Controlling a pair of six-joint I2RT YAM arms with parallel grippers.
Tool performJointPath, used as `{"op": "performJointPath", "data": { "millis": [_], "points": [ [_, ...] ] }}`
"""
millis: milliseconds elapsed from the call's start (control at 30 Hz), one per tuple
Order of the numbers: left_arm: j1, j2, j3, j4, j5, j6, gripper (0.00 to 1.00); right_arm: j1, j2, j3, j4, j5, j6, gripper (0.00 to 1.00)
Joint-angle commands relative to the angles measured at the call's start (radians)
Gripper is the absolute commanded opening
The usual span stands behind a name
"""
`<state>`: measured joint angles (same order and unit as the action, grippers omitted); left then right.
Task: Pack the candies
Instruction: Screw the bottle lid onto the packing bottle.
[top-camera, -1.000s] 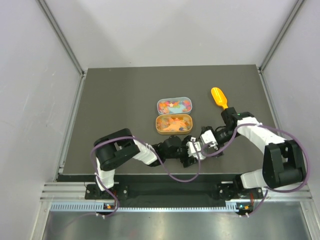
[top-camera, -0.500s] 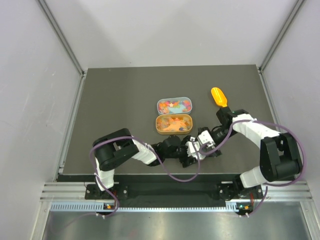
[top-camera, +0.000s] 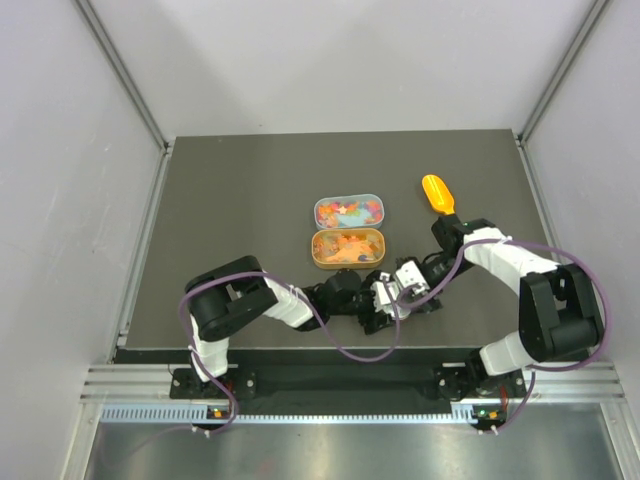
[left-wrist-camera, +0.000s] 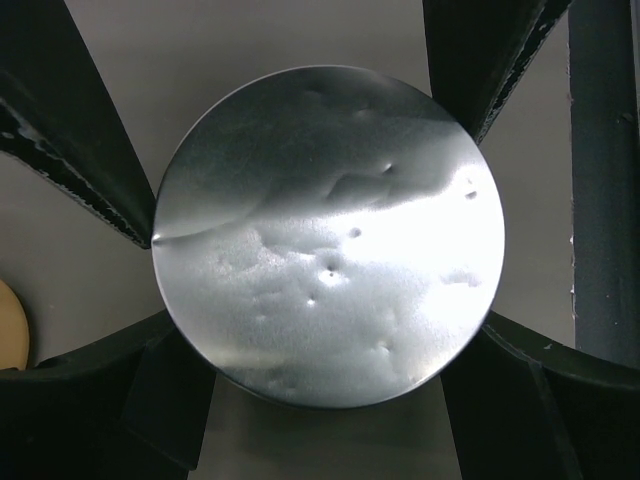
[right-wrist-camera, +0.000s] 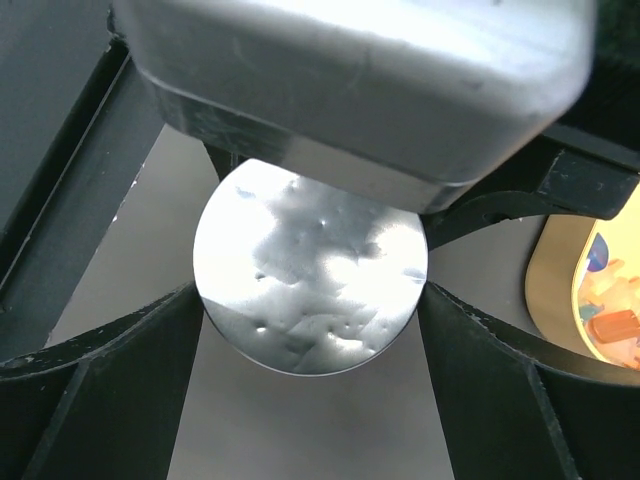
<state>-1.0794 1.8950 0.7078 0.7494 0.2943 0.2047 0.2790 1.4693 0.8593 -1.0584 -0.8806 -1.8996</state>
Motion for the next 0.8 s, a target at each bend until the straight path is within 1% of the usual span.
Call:
{"op": "performJointPath", "data": {
  "millis": [0,100,200,400,433,500,533,600,700,767],
  "points": [
    [0.006,0.070,-0.045,-0.323,-0.014,0.061,0.38,0.012,-0.018,0.021,0.028,-0.055,0.036,0.84],
    [0.007,0.072,-0.031,-0.340,-0.003,0.047,0.38,0.026,-0.015,0.024,0.051,-0.041,0.115,0.77],
    [0.007,0.061,-0.031,-0.341,-0.003,0.041,0.38,0.026,-0.021,0.003,0.069,-0.034,0.184,0.74],
    [0.016,0.049,-0.047,-0.318,-0.020,0.025,0.37,0.031,-0.085,-0.074,0.141,-0.011,0.365,0.73],
    [0.016,0.050,-0.051,-0.314,-0.020,0.024,0.37,0.032,-0.111,-0.086,0.174,-0.008,0.429,0.72],
    [0.016,0.049,-0.056,-0.300,-0.021,0.019,0.37,0.046,-0.142,-0.132,0.198,0.003,0.473,0.72],
    [0.016,0.049,-0.060,-0.297,-0.021,0.018,0.37,0.058,-0.174,-0.166,0.237,0.027,0.532,0.72],
    [0.016,0.050,-0.067,-0.283,-0.021,0.015,0.37,0.080,-0.223,-0.199,0.274,0.040,0.585,0.73],
    [0.016,0.042,-0.073,-0.269,-0.018,0.010,0.37,0.120,-0.276,-0.252,0.348,0.072,0.690,0.73],
    [0.016,0.039,-0.073,-0.268,-0.018,0.010,0.36,0.156,-0.294,-0.281,0.418,0.112,0.792,0.73]
  ]
}}
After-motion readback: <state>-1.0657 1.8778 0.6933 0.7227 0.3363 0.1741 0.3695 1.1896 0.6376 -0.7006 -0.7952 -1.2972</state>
